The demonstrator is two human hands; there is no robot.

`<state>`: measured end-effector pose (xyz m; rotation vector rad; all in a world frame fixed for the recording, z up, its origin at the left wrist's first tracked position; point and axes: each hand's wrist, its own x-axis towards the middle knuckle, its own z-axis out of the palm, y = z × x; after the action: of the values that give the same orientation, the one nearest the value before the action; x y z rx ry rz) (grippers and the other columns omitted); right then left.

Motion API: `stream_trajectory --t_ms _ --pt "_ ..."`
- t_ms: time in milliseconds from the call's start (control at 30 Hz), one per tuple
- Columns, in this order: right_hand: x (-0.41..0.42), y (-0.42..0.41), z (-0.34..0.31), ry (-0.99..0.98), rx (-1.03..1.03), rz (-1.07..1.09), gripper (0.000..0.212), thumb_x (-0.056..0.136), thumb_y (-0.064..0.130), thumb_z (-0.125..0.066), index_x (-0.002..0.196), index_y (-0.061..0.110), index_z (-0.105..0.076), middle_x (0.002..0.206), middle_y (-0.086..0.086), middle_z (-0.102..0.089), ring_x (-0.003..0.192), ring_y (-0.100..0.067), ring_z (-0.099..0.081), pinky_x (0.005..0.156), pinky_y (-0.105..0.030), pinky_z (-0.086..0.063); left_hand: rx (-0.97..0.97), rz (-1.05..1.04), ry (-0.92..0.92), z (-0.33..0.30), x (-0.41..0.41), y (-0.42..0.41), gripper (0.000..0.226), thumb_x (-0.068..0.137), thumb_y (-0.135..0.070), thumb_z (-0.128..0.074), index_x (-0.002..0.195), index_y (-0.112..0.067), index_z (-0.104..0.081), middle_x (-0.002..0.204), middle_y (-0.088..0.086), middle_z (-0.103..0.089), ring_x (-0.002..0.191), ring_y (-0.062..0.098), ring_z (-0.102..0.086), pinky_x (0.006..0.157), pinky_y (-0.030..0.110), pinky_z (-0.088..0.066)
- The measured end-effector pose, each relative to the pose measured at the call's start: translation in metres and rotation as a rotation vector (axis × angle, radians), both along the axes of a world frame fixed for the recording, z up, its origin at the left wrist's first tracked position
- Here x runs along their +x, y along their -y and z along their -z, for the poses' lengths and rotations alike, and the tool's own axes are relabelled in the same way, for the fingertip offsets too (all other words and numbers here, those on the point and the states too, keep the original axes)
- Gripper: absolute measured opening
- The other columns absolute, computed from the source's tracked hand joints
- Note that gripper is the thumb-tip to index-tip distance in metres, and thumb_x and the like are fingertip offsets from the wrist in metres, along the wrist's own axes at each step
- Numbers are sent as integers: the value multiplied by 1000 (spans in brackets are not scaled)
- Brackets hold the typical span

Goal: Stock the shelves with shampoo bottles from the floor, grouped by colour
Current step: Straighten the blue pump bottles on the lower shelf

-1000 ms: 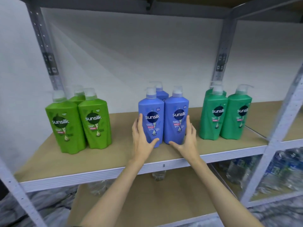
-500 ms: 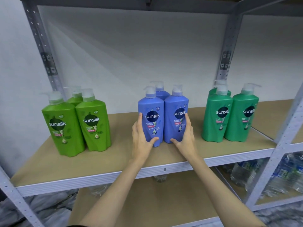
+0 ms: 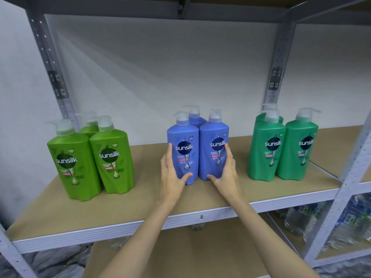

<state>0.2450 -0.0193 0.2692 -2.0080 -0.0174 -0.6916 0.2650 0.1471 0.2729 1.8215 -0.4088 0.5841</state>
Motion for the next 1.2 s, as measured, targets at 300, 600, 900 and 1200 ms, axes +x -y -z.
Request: stream_trajectory --t_ms 300,600,900,1200 --pt "4 0 2 31 -49 20 113 67 1 -78 143 38 -4 139 -2 -34 125 -11 -38 95 -20 -34 -9 9 -22 -1 3 -1 102 68 -8 -78 140 -38 -12 136 -3 -31 115 -13 -30 90 -2 -23" --pt "0 -4 -5 79 -168 148 105 71 12 -76 146 29 -6 146 -11 -26 133 -23 -27 109 -37 -29 5 -26 49 -14 -1 -8 97 64 -27 -83 141 -22 -24 138 1 -31 127 4 -30 104 15 -26" --pt "1 -38 -107 344 -57 -155 34 91 13 -55 125 11 -53 115 8 -56 104 -10 -57 87 -15 -44 -160 212 -168 -71 30 -42 90 66 -15 -82 138 -31 -30 132 1 -47 115 18 -51 94 29 -41" --pt "50 -58 -145 -15 46 -373 45 95 21 -51 135 5 -43 136 -9 -50 127 -19 -46 104 -22 -35 -166 333 -196 -88 37 -41 54 74 -3 -73 121 -23 -53 114 -11 -59 82 -2 -65 83 29 -55"
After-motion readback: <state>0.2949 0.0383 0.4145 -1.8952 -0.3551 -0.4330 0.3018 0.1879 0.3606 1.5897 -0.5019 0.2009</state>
